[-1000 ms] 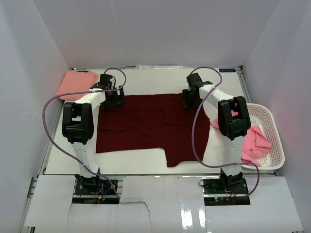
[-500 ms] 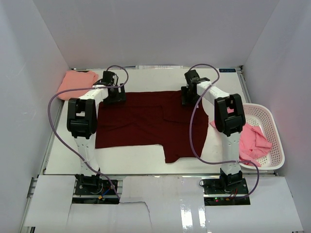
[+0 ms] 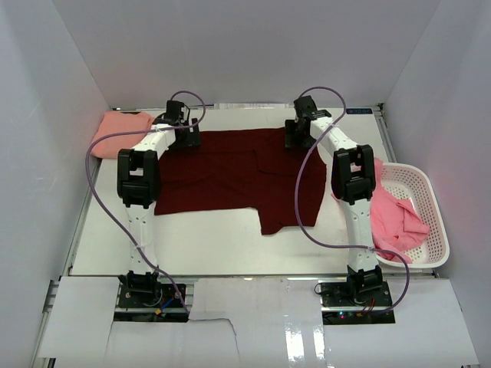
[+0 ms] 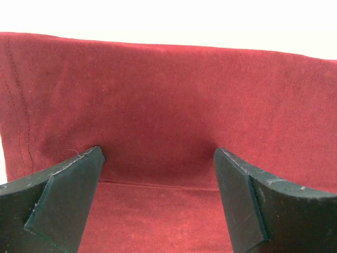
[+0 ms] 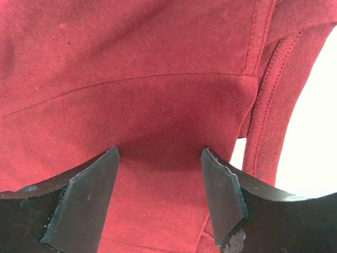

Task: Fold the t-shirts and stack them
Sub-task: Fold the flattened tshirt in 1/3 of the way

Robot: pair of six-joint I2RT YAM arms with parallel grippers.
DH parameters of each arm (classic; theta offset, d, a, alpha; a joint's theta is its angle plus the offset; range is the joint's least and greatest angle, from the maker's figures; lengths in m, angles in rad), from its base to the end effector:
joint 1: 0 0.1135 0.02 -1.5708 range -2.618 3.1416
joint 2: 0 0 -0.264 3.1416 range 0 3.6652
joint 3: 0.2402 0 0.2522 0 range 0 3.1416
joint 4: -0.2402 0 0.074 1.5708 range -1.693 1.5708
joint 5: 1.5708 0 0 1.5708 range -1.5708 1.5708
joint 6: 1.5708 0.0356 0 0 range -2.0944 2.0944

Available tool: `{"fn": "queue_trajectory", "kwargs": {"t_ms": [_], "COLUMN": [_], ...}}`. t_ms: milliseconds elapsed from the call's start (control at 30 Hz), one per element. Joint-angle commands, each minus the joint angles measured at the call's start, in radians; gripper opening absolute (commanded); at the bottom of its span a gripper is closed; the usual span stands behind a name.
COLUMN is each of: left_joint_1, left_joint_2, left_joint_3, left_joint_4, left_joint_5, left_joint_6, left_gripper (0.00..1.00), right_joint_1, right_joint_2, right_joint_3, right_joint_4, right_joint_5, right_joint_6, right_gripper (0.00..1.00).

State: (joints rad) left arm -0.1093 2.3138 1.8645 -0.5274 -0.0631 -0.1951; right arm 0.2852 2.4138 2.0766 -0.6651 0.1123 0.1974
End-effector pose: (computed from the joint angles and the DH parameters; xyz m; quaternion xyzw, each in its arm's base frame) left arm 0.5038 -0.0530 0.1648 -0.0502 0.9545 -0.0145 0.2937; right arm 0.5068 0.1444 0.1725 -0.0263 0.9581 0.0146 0.2848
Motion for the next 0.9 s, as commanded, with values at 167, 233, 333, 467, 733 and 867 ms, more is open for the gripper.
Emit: {"fn": "queue_trajectory", "kwargs": {"t_ms": [167, 233, 333, 467, 733, 867], "left_joint_1": [0.003, 0.003, 0.003, 0.003, -0.004, -0.001], "left_joint_2": [0.165, 0.176, 0.165, 0.063, -0.479, -0.779], "left_joint_3": [0.2, 0.26, 0.376, 0.424, -0.093, -0.443], "left_joint_4": [-0.085, -0.097, -0.146, -0.167, -0.036, 0.038], "left_joint_5": [0.062, 0.1, 0.121, 0.126, 0.088, 0.129], "left_joint_6": [-0.018, -0.03, -0.04, -0.029, -0.02, -0.049], "left_gripper": [0.98, 0.98, 0.98, 0.98, 0.98, 0.98], "right_joint_1": [-0.066, -0.067, -0.067, -0.066, 0.077, 0.121], "right_joint_2": [0.07, 0.053, -0.014, -0.136, -0.586, -0.795], "right_joint_3": [0.066, 0.091, 0.117, 0.091, -0.342, -0.611], "right_joint_4": [0.07, 0.078, 0.113, 0.157, 0.203, 0.213], "right_joint_5": [-0.04, -0.039, -0.034, -0.026, 0.205, 0.153], "right_joint_6": [-0.023, -0.039, -0.05, -0.082, -0.131, -0.047], "right_gripper": [0.71, 0.71, 0.71, 0.71, 0.97, 0.9]}}
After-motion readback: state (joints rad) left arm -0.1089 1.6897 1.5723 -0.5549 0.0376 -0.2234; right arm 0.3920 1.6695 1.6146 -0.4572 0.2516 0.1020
